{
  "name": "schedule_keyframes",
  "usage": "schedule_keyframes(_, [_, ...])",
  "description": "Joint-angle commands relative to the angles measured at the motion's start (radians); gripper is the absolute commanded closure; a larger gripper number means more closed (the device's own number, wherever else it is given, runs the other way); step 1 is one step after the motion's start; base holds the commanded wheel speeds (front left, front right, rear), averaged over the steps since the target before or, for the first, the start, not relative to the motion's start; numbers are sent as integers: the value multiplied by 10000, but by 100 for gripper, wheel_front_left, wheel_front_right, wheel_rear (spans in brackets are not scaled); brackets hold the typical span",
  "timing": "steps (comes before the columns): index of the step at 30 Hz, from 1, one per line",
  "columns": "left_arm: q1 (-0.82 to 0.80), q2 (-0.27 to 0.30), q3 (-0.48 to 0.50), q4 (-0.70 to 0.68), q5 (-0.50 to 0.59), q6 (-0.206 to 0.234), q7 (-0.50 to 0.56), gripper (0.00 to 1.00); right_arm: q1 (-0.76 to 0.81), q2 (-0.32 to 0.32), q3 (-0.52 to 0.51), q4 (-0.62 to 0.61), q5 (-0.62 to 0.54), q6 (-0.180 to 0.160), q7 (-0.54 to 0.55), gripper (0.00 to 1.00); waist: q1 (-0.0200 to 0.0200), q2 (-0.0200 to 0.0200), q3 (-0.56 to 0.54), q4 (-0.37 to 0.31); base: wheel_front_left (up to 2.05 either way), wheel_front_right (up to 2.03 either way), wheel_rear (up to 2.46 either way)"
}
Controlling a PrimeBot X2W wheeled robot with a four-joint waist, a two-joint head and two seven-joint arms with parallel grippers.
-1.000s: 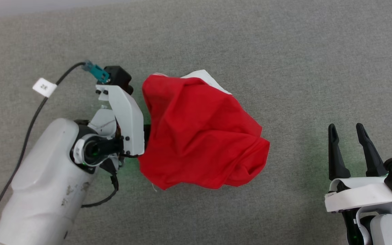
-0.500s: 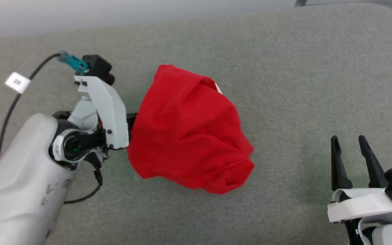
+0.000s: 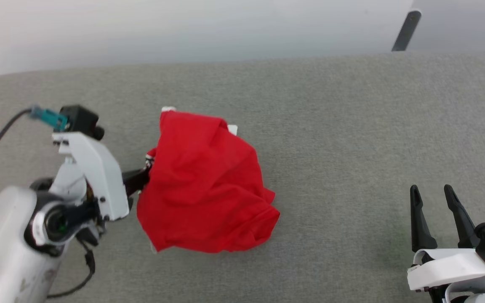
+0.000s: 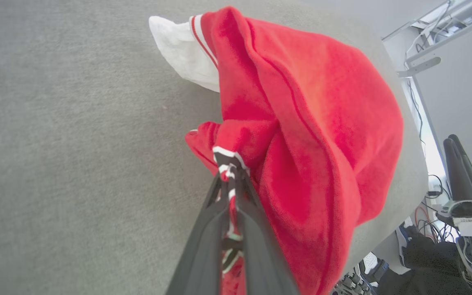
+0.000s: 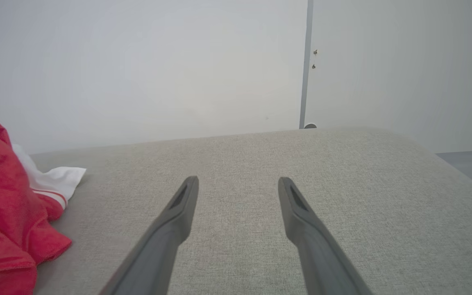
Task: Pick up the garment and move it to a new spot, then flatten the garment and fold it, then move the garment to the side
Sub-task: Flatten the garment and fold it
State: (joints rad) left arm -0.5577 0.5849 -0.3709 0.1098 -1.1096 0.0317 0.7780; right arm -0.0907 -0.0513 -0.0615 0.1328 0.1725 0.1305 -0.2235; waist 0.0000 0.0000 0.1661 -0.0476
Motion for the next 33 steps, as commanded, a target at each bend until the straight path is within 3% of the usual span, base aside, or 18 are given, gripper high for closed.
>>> schedule_keyframes(1, [203, 38, 73, -78, -36, 62, -93, 100, 74, 16, -28, -59, -73, 4, 17, 0, 0, 0, -199, 212, 0, 0, 0])
schedule_keyframes(5, [920, -35, 227, -293, -267, 190, -360, 100, 155, 18, 17, -152, -45, 4, 101, 0, 0, 0, -232, 322, 0, 0, 0])
schedule_keyframes(6, [1046, -91, 247, -277, -294, 188, -452, 92, 149, 16, 27, -167, -37, 4, 116, 0, 0, 0, -238, 342, 0, 0, 0])
schedule_keyframes(7, [1168, -161, 249, -211, -310, 201, -537, 74, 148, 16, 38, -172, -27, 4, 117, 0, 0, 0, -250, 363, 0, 0, 0])
schedule_keyframes(9, [1369, -240, 187, -41, -248, 166, -703, 61, 141, 18, 86, -167, -19, 4, 146, 0, 0, 0, -291, 389, 0, 0, 0])
schedule_keyframes(10, [1429, -277, 145, 48, -188, 107, -789, 21, 135, 18, 113, -171, -13, 4, 159, 0, 0, 0, -313, 396, 0, 0, 0])
schedule_keyframes(12, [1527, -367, 89, 240, -198, 16, -893, 2, 117, 16, 148, -183, -12, 4, 171, 0, 0, 0, -370, 399, 0, 0, 0])
schedule_keyframes(23, [1597, -147, 426, 301, 103, -321, -1735, 0, 194, -107, 539, -322, -110, 4, 620, 0, 0, 0, -1137, 734, 0, 0, 0])
schedule_keyframes(27, [1826, 129, 584, 188, 924, -526, -2931, 0, 157, -308, 904, -479, 84, 4, 1044, 0, 0, 0, -1468, 1092, 0, 0, 0])
schedule_keyframes(33, [2485, 68, 769, 64, 2073, -928, -5373, 0, -68, -672, 1275, -709, 393, 4, 1714, 0, 0, 0, -1724, 1899, 0, 0, 0])
